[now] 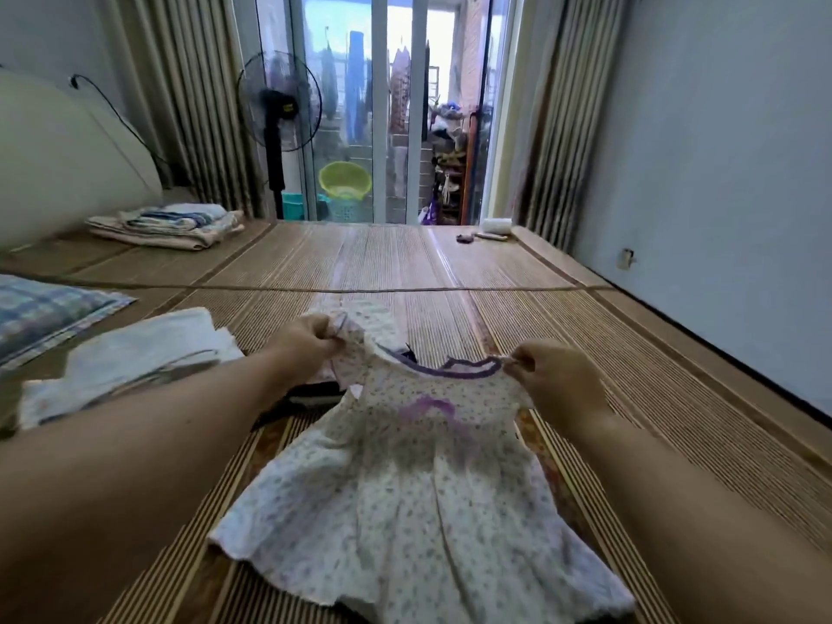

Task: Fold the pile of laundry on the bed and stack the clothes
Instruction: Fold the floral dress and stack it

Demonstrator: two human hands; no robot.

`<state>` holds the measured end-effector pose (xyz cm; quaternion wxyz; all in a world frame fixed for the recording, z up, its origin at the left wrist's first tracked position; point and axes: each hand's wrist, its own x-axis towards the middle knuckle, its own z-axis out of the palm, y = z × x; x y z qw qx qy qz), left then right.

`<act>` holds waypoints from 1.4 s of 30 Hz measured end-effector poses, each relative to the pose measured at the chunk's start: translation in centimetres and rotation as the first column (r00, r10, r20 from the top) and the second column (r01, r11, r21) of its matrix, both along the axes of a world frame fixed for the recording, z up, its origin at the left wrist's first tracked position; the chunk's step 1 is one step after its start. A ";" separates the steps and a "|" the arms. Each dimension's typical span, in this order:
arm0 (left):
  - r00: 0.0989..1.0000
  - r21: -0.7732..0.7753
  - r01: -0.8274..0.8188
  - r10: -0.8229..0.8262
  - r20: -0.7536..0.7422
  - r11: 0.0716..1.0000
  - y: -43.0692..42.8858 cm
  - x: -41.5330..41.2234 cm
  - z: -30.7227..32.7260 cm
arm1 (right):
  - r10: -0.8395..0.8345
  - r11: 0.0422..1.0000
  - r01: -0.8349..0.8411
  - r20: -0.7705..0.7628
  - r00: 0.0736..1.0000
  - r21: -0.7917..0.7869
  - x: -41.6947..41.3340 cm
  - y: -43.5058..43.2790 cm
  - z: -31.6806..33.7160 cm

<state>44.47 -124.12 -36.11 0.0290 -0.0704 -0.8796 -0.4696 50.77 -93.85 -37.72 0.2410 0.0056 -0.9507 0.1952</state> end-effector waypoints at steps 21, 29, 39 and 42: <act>0.929 -0.823 0.331 -0.314 0.197 0.462 1.2 10.7 -11.4 | -0.079 0.926 0.296 0.647 0.759 -0.234 11.6 -10.5 -10.9; 0.868 -0.913 0.397 -0.362 0.341 0.090 1.5 8.3 -11.9 | -0.099 0.991 0.003 0.731 0.675 0.132 5.8 -7.0 -14.3; 0.709 -0.836 0.539 -0.593 0.381 0.108 5.7 12.8 -10.1 | -0.026 0.784 -0.423 0.705 0.708 0.454 -4.7 -1.6 -12.4; 0.677 -0.728 0.638 -0.633 0.375 0.250 6.0 12.9 -9.8 | -0.127 0.720 -0.333 0.587 0.799 0.609 -6.5 -2.4 -10.6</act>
